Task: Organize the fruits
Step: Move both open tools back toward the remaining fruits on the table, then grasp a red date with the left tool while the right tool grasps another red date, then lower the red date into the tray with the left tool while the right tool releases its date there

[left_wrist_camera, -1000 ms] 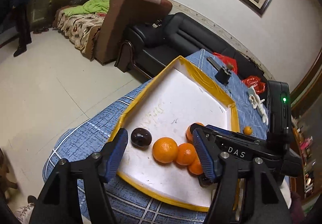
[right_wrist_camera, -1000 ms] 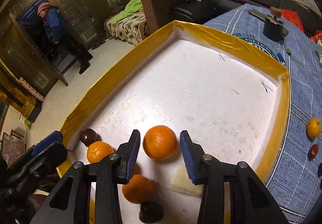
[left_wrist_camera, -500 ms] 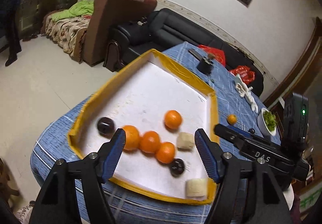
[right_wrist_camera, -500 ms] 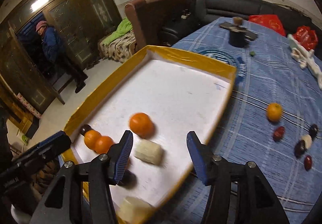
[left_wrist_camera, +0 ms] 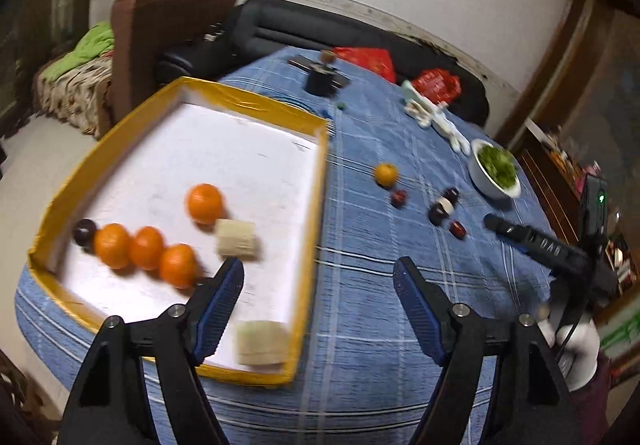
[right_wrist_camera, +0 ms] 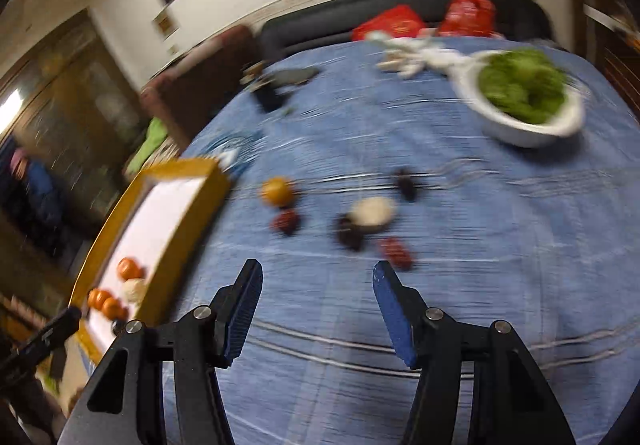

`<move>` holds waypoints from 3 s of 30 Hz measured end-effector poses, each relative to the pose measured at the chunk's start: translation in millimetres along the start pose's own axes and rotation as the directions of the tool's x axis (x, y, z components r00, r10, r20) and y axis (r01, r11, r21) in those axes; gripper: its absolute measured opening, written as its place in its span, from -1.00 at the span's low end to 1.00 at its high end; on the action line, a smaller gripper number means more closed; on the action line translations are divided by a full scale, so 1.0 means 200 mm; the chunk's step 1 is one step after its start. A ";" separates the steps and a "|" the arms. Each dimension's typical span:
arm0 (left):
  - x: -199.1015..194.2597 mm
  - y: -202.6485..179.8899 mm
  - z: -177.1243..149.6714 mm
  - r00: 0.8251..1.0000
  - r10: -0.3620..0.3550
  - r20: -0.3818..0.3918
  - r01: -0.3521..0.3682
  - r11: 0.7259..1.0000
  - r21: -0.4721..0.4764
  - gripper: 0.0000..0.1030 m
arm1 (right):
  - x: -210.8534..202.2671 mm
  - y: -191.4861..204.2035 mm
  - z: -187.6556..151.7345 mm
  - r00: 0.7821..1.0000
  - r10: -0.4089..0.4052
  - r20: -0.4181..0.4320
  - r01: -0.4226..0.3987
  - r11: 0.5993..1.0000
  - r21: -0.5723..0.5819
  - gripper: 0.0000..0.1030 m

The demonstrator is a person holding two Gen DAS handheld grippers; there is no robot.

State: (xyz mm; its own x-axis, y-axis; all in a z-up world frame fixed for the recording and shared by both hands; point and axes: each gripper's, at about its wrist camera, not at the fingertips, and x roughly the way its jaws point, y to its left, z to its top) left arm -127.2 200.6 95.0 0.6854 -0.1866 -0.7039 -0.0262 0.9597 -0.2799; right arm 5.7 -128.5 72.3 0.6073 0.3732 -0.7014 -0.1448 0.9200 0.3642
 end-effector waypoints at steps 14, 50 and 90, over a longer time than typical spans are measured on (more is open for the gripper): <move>0.15 -0.25 -0.09 0.993 -0.045 -0.104 0.057 0.992 0.113 0.51 | 0.15 -0.17 0.02 0.997 -0.027 -0.068 0.030 0.998 0.047 0.25; 1.02 -0.59 0.23 0.986 0.106 -0.126 -0.057 0.936 0.347 -0.59 | 0.29 -0.09 0.04 0.997 -0.009 -0.077 0.002 0.997 -0.082 -0.55; 0.00 0.63 0.03 0.981 0.171 0.092 -0.144 0.958 -0.248 -0.57 | 0.14 1.00 -0.19 0.961 0.235 -0.146 -0.272 0.901 -0.339 -0.54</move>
State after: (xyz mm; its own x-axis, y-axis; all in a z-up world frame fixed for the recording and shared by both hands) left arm -125.9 323.2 62.9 0.7350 0.0007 -0.6781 -0.3041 0.8941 -0.3287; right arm -35.7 69.3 102.7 0.4353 0.5920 -0.6782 -0.5602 0.7679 0.3108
